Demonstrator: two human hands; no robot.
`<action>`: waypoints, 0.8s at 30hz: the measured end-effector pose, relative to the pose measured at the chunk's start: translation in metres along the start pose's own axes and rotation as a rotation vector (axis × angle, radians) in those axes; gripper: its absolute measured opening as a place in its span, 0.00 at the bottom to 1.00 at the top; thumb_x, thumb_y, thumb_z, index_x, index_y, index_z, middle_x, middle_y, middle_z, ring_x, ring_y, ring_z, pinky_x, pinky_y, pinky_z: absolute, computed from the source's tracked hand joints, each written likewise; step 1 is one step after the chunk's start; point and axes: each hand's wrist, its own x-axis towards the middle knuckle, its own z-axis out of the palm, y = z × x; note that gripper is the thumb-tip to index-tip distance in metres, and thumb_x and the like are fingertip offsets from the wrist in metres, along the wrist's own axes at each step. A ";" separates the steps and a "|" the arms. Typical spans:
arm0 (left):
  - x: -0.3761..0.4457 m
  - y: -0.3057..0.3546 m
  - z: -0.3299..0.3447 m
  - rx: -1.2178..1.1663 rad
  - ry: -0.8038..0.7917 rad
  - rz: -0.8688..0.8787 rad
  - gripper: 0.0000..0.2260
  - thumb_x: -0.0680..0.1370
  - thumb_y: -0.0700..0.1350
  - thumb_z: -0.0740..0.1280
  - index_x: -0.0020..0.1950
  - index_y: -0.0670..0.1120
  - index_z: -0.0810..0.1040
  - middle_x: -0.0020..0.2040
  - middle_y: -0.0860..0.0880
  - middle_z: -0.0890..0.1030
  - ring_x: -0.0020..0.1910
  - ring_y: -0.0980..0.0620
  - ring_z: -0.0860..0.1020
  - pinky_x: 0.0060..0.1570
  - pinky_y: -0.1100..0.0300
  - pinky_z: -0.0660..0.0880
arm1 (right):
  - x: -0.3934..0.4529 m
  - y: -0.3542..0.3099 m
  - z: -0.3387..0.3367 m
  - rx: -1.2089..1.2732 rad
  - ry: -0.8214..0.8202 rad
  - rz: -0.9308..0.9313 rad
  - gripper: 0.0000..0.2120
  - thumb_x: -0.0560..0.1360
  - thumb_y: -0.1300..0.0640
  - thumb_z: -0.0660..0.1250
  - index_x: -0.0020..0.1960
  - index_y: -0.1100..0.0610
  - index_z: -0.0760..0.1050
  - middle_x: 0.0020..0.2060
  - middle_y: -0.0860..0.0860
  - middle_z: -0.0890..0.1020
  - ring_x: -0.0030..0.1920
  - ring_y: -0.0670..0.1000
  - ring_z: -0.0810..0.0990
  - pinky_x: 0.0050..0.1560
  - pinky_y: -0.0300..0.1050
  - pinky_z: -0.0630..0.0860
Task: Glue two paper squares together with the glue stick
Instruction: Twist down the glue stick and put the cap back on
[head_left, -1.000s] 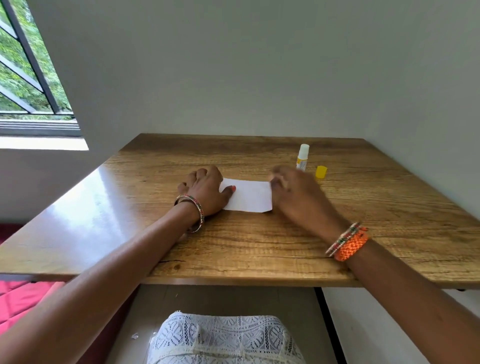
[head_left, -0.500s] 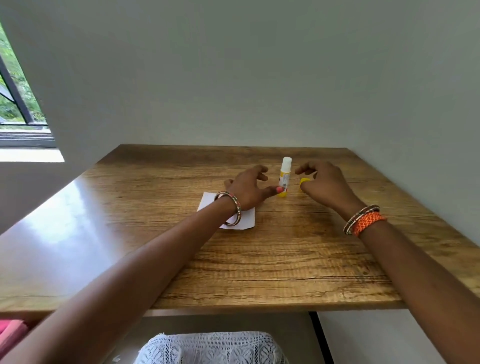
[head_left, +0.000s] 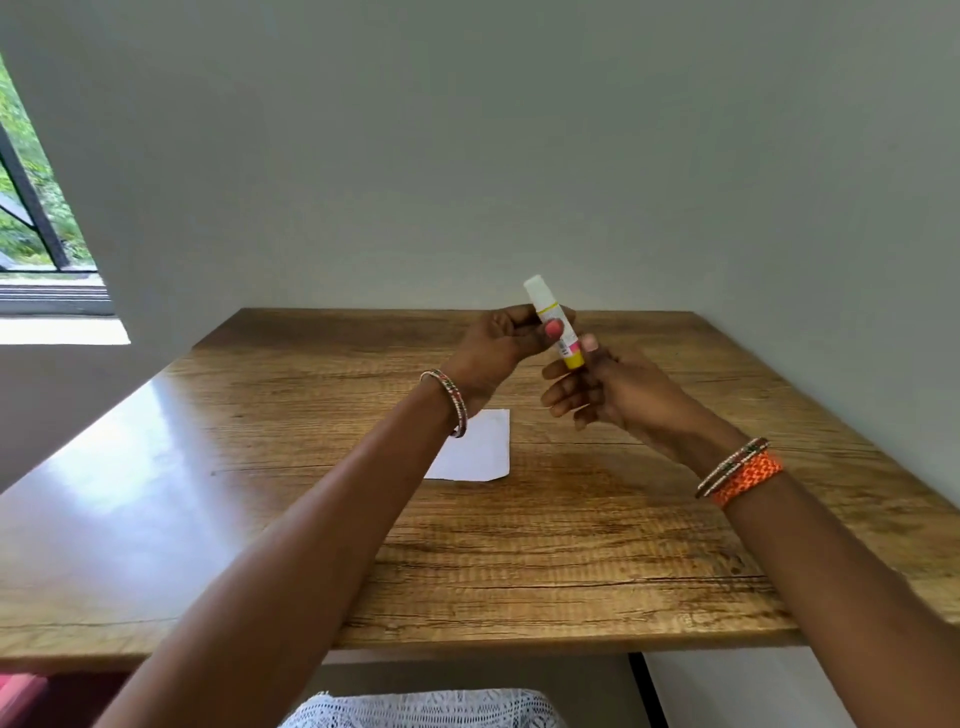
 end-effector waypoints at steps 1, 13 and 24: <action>-0.002 0.001 -0.003 -0.016 -0.039 -0.019 0.07 0.77 0.42 0.62 0.52 0.48 0.78 0.41 0.59 0.83 0.41 0.67 0.78 0.44 0.61 0.69 | -0.002 -0.002 0.000 0.162 -0.107 0.021 0.22 0.80 0.46 0.51 0.53 0.62 0.76 0.38 0.54 0.84 0.37 0.49 0.82 0.34 0.39 0.78; -0.005 0.010 0.009 -0.040 0.142 0.054 0.12 0.76 0.40 0.63 0.59 0.38 0.76 0.44 0.50 0.81 0.30 0.67 0.75 0.28 0.75 0.67 | -0.002 -0.004 0.021 0.188 0.276 -0.225 0.03 0.75 0.63 0.65 0.48 0.57 0.74 0.37 0.54 0.81 0.37 0.48 0.81 0.40 0.40 0.81; -0.010 0.020 0.020 -0.095 0.241 -0.090 0.15 0.75 0.48 0.65 0.57 0.41 0.78 0.35 0.57 0.79 0.28 0.63 0.70 0.32 0.69 0.66 | -0.003 -0.003 0.028 0.034 0.518 -0.509 0.07 0.76 0.56 0.66 0.44 0.56 0.69 0.33 0.52 0.79 0.30 0.45 0.76 0.27 0.39 0.74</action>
